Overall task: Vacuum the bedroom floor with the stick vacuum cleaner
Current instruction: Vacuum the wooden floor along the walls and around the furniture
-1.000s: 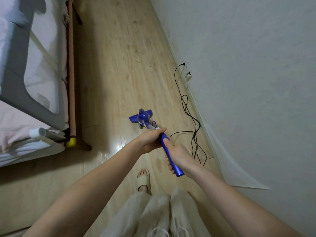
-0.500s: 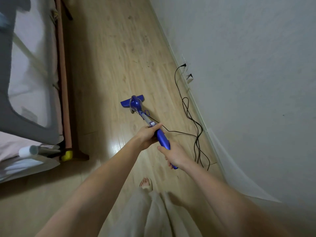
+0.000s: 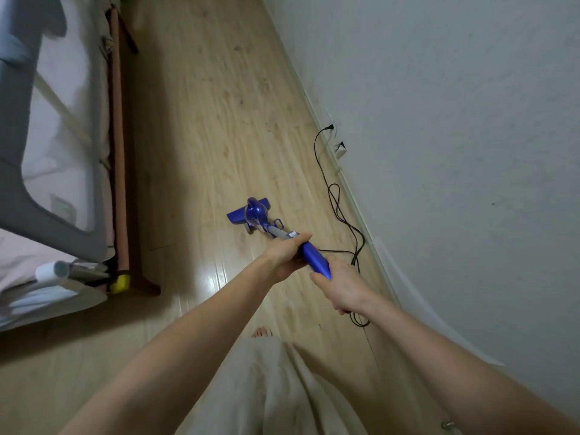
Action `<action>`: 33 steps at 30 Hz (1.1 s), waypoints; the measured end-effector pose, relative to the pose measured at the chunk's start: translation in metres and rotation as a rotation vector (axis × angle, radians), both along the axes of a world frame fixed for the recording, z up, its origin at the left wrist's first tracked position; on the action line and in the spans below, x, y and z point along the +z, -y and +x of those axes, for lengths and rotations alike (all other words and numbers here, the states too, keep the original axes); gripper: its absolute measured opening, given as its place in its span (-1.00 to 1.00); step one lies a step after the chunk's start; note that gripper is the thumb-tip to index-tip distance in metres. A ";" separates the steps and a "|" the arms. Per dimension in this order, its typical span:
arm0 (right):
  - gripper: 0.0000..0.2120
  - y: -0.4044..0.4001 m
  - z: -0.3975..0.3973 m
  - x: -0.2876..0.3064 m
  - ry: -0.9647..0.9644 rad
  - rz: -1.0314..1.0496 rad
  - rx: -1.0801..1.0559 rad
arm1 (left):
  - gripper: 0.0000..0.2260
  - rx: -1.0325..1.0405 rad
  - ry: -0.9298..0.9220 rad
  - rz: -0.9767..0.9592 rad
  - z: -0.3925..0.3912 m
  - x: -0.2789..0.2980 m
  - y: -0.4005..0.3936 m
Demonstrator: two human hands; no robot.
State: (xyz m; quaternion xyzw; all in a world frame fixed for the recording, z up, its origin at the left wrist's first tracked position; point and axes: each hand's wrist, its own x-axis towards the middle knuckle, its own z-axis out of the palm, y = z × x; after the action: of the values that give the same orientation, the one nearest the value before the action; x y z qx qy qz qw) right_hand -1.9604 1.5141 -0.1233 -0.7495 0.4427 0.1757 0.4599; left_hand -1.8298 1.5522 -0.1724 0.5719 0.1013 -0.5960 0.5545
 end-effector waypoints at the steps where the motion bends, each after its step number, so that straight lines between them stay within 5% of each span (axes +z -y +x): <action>1: -0.83 0.003 -0.011 0.008 -0.017 0.014 0.013 | -0.88 0.009 -0.022 -0.004 -0.013 0.006 0.000; 8: -0.88 0.008 -0.104 0.067 -0.073 -0.010 0.026 | -0.89 -0.007 -0.113 -0.020 -0.115 0.047 0.000; 14: -0.91 -0.045 -0.153 0.076 -0.059 -0.042 -0.088 | -0.91 -0.220 -0.082 -0.010 -0.154 0.047 -0.027; 21: -0.84 -0.086 -0.133 0.049 0.041 0.023 -0.267 | -0.85 -0.371 -0.019 -0.002 -0.127 0.039 -0.051; 33: -0.78 -0.044 -0.022 -0.001 0.041 0.066 -0.314 | -0.86 -0.392 0.046 0.041 -0.017 0.005 -0.002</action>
State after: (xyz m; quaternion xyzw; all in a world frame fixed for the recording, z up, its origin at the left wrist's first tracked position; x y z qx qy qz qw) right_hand -1.9822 1.5579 -0.1246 -0.6592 0.5387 0.1007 0.5149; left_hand -1.8466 1.5543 -0.1676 0.6053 -0.0129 -0.6771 0.4183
